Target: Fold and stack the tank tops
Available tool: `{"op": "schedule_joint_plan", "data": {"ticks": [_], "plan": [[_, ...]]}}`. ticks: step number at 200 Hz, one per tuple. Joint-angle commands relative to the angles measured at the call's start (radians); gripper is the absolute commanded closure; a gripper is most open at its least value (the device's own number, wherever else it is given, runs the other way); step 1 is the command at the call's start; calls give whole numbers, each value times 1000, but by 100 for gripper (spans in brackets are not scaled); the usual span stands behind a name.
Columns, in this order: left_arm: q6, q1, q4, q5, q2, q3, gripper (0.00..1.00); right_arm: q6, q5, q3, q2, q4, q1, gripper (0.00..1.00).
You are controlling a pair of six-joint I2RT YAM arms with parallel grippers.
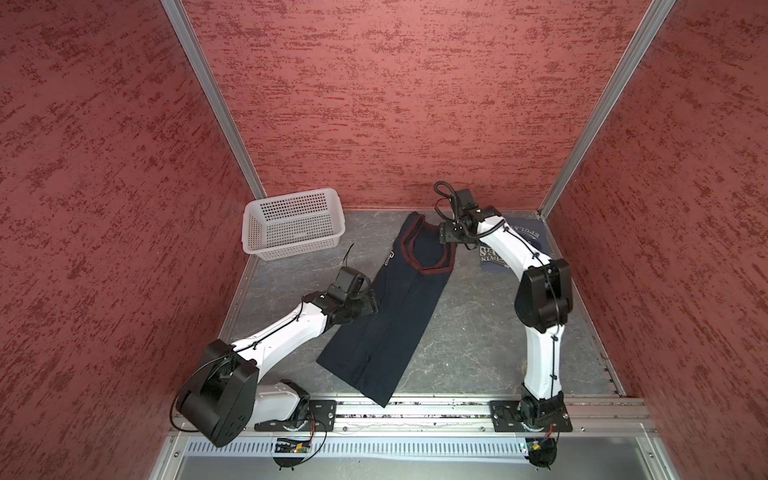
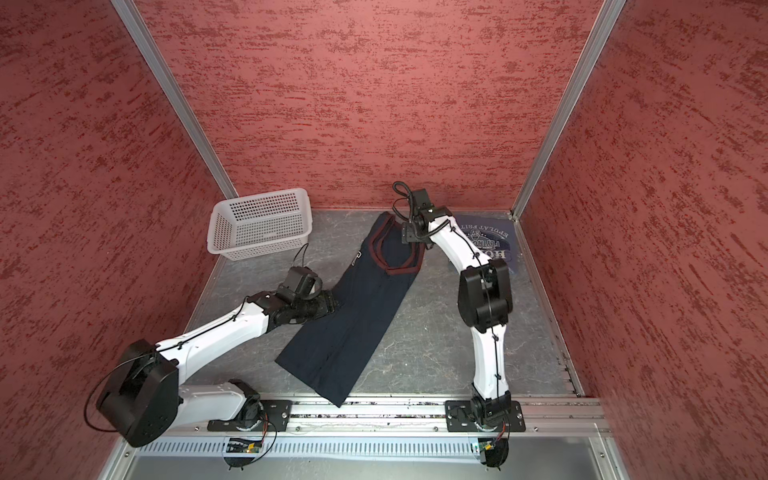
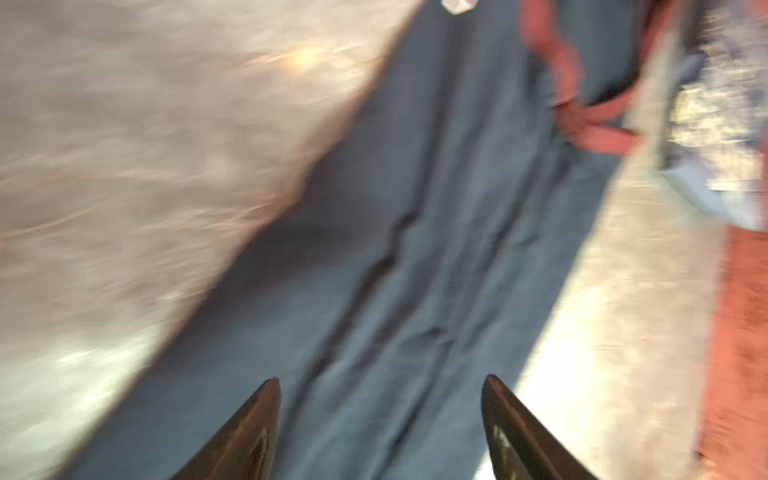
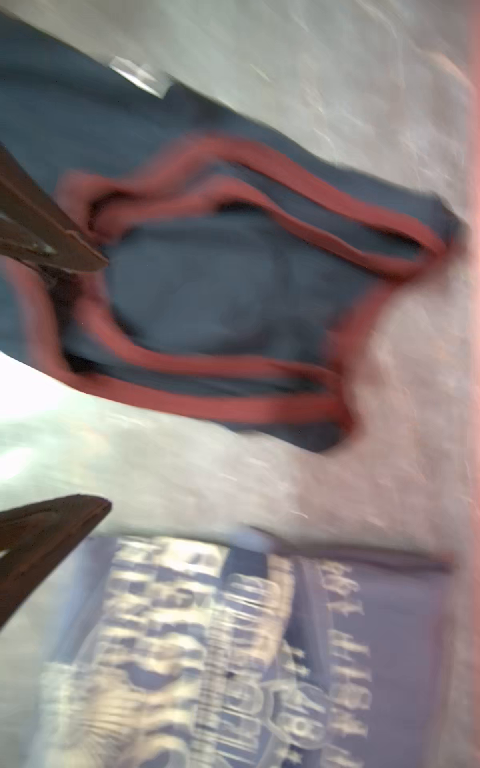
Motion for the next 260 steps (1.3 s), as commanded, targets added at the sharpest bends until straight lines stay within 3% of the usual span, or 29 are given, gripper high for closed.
{"op": "schedule_joint_plan", "data": {"ticks": [1, 41, 79, 129, 159, 180, 196, 233, 260], "plan": [[66, 32, -88, 3, -31, -57, 26, 84, -87, -225, -108, 146, 81, 24], [71, 42, -98, 20, -27, -123, 31, 165, -154, -466, -147, 264, 194, 35], [16, -1, -67, 46, -19, -190, 33, 146, -122, -456, -42, 275, 185, 40], [-225, -272, 49, 25, -9, -258, 34, 73, -91, -238, 163, 240, 120, 42], [-329, -435, 119, -7, 43, -203, 34, 50, -49, -134, 182, 187, 93, 37], [-343, -499, 63, -58, 43, -133, 29, 48, -8, -155, 104, 152, 91, 32], [-349, -509, -2, -85, -4, -110, 27, 67, -7, -259, -15, 157, 92, 30], [-405, -524, -203, -124, -189, -113, 25, 189, -145, -710, -404, 247, 117, 30], [-451, -530, -307, -107, -306, -164, 25, 311, -190, -969, -641, 233, 195, 32]]}}
